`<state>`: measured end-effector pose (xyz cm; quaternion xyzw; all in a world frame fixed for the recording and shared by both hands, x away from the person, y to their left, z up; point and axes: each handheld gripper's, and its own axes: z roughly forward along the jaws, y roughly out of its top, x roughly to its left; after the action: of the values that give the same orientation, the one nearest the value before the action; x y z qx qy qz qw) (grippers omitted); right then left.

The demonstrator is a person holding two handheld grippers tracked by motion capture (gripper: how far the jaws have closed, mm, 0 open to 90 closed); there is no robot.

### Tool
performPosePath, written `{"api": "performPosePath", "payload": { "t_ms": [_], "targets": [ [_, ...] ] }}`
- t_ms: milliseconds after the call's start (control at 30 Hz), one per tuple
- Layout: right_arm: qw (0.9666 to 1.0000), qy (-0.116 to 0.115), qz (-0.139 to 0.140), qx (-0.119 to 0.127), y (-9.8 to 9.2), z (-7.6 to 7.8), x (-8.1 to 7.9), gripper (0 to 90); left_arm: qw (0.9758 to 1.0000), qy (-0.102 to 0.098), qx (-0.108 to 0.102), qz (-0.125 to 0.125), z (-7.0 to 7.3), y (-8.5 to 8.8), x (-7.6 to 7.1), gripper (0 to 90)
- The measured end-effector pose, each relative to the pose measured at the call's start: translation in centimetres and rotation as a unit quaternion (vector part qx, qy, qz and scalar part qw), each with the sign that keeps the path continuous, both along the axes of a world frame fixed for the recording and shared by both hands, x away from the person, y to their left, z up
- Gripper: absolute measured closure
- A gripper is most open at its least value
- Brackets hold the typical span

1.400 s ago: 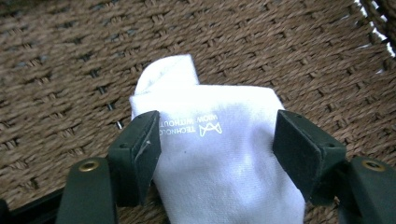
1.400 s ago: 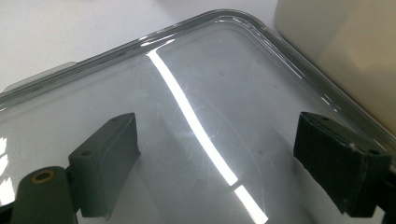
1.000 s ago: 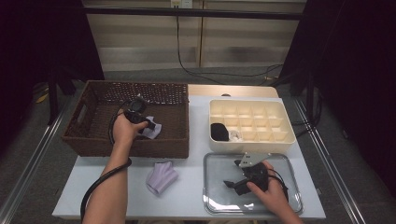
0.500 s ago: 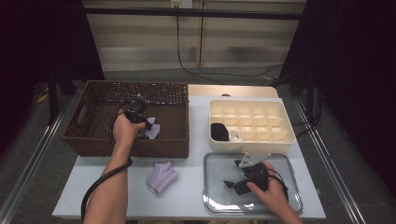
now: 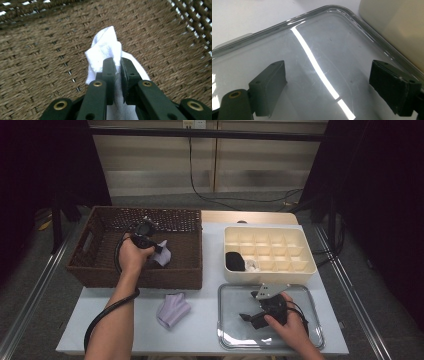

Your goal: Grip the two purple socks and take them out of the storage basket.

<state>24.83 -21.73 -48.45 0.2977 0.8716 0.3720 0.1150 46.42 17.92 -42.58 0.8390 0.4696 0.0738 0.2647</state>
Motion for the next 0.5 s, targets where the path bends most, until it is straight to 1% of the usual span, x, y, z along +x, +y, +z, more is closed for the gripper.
{"api": "performPosePath", "payload": {
  "t_ms": [67, 100, 167, 200, 267, 300, 333, 400, 500],
  "targets": [
    [1.0000, 0.000, 0.000, 0.000, 0.0, 0.0, 0.0, 13.4, 1.0000, -0.003, -0.001, 0.002, 0.6, -0.1, 0.1, 82.9],
    [1.0000, 0.000, 0.000, 0.000, 0.0, 0.0, 0.0, 13.3, 1.0000, -0.002, -0.007, 0.003, 0.8, -0.2, 0.2, 82.9],
    [1.0000, 0.000, 0.000, 0.000, 0.0, 0.0, 0.0, 13.4, 0.9999, -0.008, -0.006, 0.003, 1.4, -0.2, 0.3, 82.9],
    [1.0000, 0.000, 0.000, 0.000, 0.0, 0.0, 0.0, 13.3, 0.9999, -0.007, -0.010, 0.005, 1.6, -0.3, 0.3, 82.9],
    [1.0000, -0.001, 0.000, 0.000, 0.0, 0.0, 0.0, 13.3, 0.9999, -0.011, -0.007, -0.001, 2.1, -0.3, 0.4, 82.9],
    [1.0000, 0.000, 0.000, 0.000, 0.0, 0.0, 0.0, 13.3, 0.9999, -0.012, -0.012, -0.001, 2.5, -0.3, 0.4, 82.9],
    [1.0000, 0.000, 0.000, 0.000, 0.0, 0.0, 0.0, 13.3, 0.9998, -0.009, -0.016, 0.003, 2.7, -0.3, 0.3, 82.9],
    [1.0000, 0.000, 0.000, 0.000, 0.0, 0.0, 0.0, 13.3, 0.9999, -0.003, -0.015, 0.001, 3.2, -0.2, 0.2, 82.9],
    [1.0000, 0.000, 0.000, 0.000, 0.0, 0.0, 0.0, 13.3, 0.9998, -0.002, -0.019, 0.005, 3.9, 0.0, 0.0, 82.9]
  ]
}}
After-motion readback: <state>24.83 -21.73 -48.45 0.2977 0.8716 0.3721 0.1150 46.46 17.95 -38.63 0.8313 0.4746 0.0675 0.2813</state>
